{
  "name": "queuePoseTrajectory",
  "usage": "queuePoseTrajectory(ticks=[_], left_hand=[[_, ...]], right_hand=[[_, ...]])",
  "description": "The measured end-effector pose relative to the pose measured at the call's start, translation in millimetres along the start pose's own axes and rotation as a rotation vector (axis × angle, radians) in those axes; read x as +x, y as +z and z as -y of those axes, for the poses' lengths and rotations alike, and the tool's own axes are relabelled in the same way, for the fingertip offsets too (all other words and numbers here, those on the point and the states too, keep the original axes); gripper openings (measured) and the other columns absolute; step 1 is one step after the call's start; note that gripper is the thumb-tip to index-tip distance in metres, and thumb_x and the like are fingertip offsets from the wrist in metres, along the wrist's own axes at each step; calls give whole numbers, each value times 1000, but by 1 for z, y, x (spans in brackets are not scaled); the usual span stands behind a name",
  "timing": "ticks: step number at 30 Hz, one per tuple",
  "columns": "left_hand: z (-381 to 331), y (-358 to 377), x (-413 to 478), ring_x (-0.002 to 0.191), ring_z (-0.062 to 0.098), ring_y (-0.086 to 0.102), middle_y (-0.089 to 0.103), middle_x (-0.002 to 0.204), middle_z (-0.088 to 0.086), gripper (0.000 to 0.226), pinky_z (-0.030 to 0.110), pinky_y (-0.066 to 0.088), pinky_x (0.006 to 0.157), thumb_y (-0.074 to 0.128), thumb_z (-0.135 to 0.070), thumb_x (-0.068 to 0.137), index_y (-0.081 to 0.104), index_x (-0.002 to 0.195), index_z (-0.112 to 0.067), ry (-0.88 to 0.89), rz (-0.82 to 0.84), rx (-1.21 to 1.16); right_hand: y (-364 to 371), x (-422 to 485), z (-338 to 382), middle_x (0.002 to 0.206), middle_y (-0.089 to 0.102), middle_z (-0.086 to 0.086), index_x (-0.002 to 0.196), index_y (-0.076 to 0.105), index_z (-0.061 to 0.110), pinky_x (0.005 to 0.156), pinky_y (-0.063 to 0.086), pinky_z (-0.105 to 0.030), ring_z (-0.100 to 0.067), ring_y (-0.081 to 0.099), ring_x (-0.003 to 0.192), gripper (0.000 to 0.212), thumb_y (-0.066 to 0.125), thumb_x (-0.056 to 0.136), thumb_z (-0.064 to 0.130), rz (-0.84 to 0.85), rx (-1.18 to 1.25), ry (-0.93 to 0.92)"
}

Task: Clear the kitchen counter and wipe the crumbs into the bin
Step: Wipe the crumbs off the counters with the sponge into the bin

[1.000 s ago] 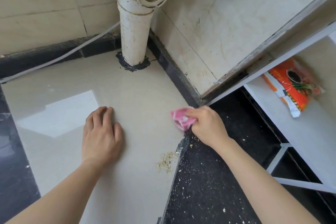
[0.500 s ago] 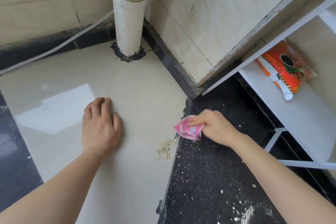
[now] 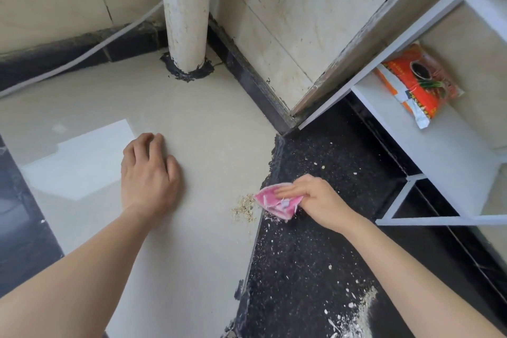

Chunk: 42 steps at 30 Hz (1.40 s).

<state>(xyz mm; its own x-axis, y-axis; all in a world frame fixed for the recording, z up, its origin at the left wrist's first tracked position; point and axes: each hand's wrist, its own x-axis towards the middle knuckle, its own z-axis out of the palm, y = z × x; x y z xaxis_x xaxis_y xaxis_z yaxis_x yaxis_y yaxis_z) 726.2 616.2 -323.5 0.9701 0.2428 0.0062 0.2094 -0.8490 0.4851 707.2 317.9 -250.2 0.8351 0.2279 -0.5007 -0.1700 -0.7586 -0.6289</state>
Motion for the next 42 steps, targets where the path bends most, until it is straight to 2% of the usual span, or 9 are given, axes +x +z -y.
queuePoseTrajectory(ticks=[4,7,10,18,24,29,35,39,42], left_hand=[[0,-2,-2,125,31,26,36,138,18,41,42,23,111,40,-15,92,40,132,-5,44,15,-33],[5,-6,-14,128,31,24,34,139,20,47,41,22,112,38,-14,93,35,137,1,88,42,-76],[12,-9,-44,123,33,27,38,134,22,52,41,23,109,31,-20,89,37,134,4,137,59,-19],[2,-17,-103,118,36,37,47,125,25,54,38,25,107,27,-23,88,44,127,8,216,141,34],[1,-17,-104,123,37,37,45,130,22,59,37,23,111,20,-28,88,43,131,6,205,171,73],[4,-16,-106,122,38,38,46,129,24,57,38,24,110,22,-26,88,44,130,7,217,183,69],[1,-17,-106,126,38,36,43,131,23,61,42,26,112,16,-29,88,41,131,6,225,210,98],[0,-17,-107,125,38,33,42,132,22,61,43,26,112,14,-32,88,40,129,5,218,224,116],[-1,-17,-107,123,38,33,42,131,21,58,43,26,111,17,-32,88,41,127,4,207,220,101]], right_hand=[[7,33,45,94,64,37,95,67,53,91,40,-6,17,54,100,68,44,84,-11,-123,146,-117],[44,73,69,127,61,12,121,64,23,108,28,-15,-11,45,123,64,37,78,-16,-193,2,-167],[74,75,67,132,57,8,124,62,18,97,22,-8,-20,37,115,61,38,78,-14,-148,-129,-238],[41,-26,16,85,52,28,96,75,22,88,33,-14,18,51,87,38,57,79,-6,202,-72,-42],[42,-1,58,102,70,8,103,73,18,78,40,-2,21,54,87,48,48,77,-14,-35,81,-132],[92,14,60,129,59,8,121,63,14,107,26,-23,-18,39,122,49,48,81,-10,-21,-121,-235],[79,-68,-9,111,54,25,109,69,29,113,26,-26,7,42,107,46,54,83,-6,140,-93,-45],[52,-83,12,81,63,41,76,70,52,77,43,-6,19,54,89,74,45,68,-17,90,78,-64],[67,-62,31,95,65,34,98,71,40,82,36,-3,24,48,94,64,46,75,-14,-10,48,-99]])
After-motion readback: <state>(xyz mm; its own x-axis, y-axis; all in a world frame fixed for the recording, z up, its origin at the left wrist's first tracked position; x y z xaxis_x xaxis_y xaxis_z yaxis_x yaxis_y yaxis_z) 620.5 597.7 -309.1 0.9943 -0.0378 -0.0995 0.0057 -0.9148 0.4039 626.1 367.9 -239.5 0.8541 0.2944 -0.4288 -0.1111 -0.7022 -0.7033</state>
